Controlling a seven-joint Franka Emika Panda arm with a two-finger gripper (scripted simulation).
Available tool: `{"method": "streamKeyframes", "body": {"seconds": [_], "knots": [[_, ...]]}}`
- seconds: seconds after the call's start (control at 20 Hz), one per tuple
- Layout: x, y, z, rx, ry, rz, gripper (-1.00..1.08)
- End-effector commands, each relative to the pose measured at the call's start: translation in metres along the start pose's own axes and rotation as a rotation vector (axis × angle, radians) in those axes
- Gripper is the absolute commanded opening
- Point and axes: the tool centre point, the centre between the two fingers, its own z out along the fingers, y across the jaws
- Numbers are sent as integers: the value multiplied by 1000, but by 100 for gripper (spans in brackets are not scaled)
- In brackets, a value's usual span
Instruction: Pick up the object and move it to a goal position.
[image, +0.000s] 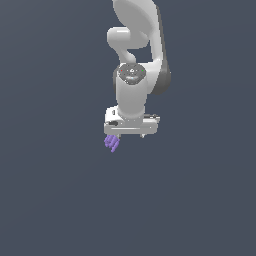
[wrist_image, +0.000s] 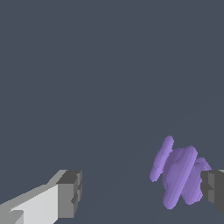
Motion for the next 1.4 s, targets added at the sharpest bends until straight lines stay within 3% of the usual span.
{"method": "streamKeyframes", "body": {"seconds": [0.0, 0.75, 1.05, 1.35], "knots": [[0, 0, 0, 0, 0, 0, 100], [1, -12, -12, 25, 11, -20, 100], [-6, 8, 2, 22, 14, 56, 100], [-26, 48, 28, 14, 21, 212, 100]]}}
